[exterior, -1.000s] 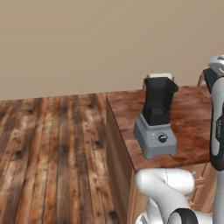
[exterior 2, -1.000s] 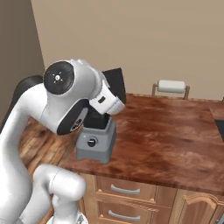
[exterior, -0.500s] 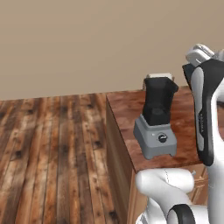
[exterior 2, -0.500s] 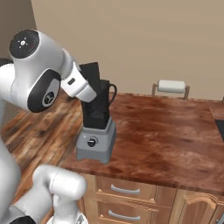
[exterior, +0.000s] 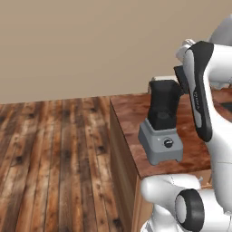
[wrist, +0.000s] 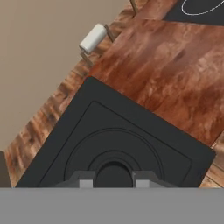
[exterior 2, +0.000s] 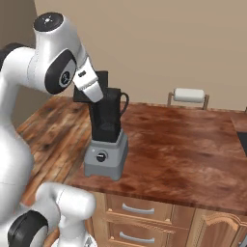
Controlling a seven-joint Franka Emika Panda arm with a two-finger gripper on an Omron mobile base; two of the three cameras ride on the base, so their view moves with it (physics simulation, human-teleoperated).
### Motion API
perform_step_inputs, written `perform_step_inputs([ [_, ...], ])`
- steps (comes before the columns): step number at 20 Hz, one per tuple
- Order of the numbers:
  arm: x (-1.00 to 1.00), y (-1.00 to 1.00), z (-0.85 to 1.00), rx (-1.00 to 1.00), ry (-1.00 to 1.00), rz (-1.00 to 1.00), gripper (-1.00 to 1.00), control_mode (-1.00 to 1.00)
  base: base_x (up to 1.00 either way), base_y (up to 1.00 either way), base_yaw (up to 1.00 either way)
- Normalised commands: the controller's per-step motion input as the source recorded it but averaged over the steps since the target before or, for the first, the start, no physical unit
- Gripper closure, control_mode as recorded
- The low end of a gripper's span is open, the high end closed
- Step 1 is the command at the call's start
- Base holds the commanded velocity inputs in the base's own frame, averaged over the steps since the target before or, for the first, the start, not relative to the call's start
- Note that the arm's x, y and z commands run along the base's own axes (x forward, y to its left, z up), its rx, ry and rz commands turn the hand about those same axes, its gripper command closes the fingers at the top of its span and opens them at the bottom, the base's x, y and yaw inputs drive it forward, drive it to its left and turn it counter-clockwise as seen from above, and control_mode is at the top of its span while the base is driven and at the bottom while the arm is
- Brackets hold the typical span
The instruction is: Close the lid blender by securely placing the lid on top.
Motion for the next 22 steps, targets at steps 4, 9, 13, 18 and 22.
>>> perform_step_inputs([
  [4,0.59,0.09,-0.03,0.03,0.18,0.00,1.00,-1.00,0.00,0.00,0.00],
  [9,0.49,0.01,-0.10,0.00,0.09,0.00,1.00,-1.00,0.00,0.00,0.00],
  [13,0.36,0.00,-0.18,0.00,0.05,0.00,1.00,-1.00,0.00,0.00,0.00],
  [18,0.27,0.00,-0.35,0.00,0.04,0.00,1.00,-1.00,0.00,0.00,0.00],
  [22,0.25,0.05,-0.31,0.00,0.06,0.00,1.00,-1.00,0.00,0.00,0.00],
])
